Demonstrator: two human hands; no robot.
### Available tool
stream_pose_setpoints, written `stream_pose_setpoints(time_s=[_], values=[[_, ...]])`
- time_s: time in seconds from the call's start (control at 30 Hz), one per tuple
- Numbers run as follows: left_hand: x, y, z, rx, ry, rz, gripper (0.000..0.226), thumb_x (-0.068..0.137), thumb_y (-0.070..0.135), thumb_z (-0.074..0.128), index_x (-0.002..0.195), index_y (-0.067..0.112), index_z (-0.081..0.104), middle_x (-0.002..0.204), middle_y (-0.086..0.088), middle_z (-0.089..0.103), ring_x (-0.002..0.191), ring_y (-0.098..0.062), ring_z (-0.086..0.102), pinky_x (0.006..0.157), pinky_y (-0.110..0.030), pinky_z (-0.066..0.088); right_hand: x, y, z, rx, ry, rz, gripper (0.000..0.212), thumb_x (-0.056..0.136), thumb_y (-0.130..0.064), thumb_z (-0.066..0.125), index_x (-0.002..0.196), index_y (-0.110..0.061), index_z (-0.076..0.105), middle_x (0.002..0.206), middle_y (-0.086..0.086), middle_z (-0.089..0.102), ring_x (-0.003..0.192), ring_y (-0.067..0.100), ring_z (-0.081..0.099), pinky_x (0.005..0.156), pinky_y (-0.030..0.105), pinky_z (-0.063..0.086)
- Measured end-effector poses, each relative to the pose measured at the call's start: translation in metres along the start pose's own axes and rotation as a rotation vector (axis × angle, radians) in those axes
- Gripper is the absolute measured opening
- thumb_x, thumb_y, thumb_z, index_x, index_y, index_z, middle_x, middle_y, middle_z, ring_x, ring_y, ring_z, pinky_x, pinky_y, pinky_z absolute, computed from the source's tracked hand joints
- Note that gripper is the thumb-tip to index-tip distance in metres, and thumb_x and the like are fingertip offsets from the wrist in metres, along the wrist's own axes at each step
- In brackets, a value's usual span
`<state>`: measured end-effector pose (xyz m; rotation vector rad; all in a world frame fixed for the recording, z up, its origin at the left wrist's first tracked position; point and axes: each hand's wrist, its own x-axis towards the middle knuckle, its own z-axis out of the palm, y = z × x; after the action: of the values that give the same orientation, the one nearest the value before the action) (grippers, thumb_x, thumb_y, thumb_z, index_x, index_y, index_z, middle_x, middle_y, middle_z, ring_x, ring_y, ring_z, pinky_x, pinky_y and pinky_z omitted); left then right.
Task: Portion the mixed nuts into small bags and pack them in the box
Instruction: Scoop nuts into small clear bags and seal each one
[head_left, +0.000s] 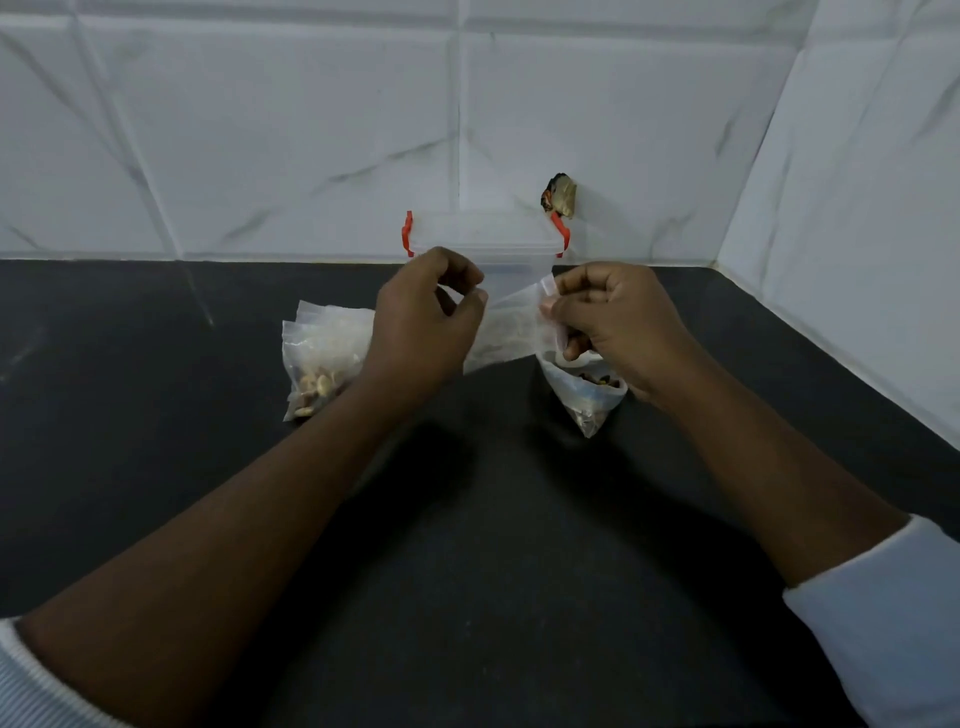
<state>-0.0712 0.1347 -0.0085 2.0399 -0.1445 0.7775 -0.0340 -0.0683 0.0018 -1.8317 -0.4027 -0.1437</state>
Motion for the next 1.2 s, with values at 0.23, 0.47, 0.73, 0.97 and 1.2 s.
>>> stream_pose_setpoints(time_s=[0.23, 0.47, 0.73, 0.97, 1.2], values=[[-0.003, 0.007, 0.009, -0.544, -0.22, -0.33, 0.013, 0.094, 0.017, 0.073, 0.099, 0.006, 0.073, 0.088, -0.009, 0.076, 0.079, -0.018, 0.073, 0.074, -0.028, 0.058, -0.008, -0.008, 0.013, 0.009, -0.158, -0.127, 0.022, 0.096, -0.009, 0.071, 0.118, -0.005, 0.071, 0.102, 0.014, 0.073, 0.072, 0.022, 0.071, 0.064, 0.036, 0.062], [-0.003, 0.006, 0.006, -0.687, -0.236, -0.409, 0.028, 0.088, 0.014, 0.078, 0.108, -0.003, 0.07, 0.095, -0.016, 0.077, 0.085, -0.024, 0.076, 0.08, -0.036, 0.062, -0.01, -0.009, 0.013, 0.023, -0.23, -0.122, 0.04, 0.095, -0.005, 0.072, 0.134, -0.007, 0.063, 0.097, 0.01, 0.068, 0.078, 0.022, 0.073, 0.066, 0.032, 0.061], [-0.002, 0.001, 0.006, -0.69, -0.243, -0.453, 0.019, 0.091, 0.005, 0.074, 0.109, 0.0, 0.071, 0.098, -0.016, 0.078, 0.093, -0.029, 0.076, 0.086, -0.043, 0.062, -0.011, -0.008, 0.012, -0.017, -0.233, -0.124, 0.039, 0.094, -0.007, 0.073, 0.132, -0.011, 0.065, 0.096, 0.006, 0.073, 0.08, 0.019, 0.076, 0.069, 0.037, 0.064], [0.0, 0.0, 0.007, -0.652, -0.241, -0.471, 0.018, 0.091, 0.005, 0.072, 0.109, 0.003, 0.073, 0.1, -0.015, 0.078, 0.099, -0.031, 0.076, 0.092, -0.05, 0.06, -0.01, -0.007, 0.013, -0.034, -0.222, -0.134, 0.029, 0.094, -0.014, 0.075, 0.12, -0.024, 0.07, 0.099, 0.011, 0.076, 0.079, 0.022, 0.074, 0.069, 0.034, 0.063], [-0.001, 0.004, 0.004, -0.625, -0.256, -0.467, 0.018, 0.092, 0.003, 0.07, 0.11, 0.005, 0.074, 0.099, -0.012, 0.079, 0.095, -0.025, 0.076, 0.085, -0.039, 0.062, -0.011, -0.009, 0.012, -0.026, -0.226, -0.144, 0.026, 0.093, -0.013, 0.075, 0.113, -0.028, 0.07, 0.097, 0.01, 0.076, 0.08, 0.02, 0.074, 0.072, 0.035, 0.064]])
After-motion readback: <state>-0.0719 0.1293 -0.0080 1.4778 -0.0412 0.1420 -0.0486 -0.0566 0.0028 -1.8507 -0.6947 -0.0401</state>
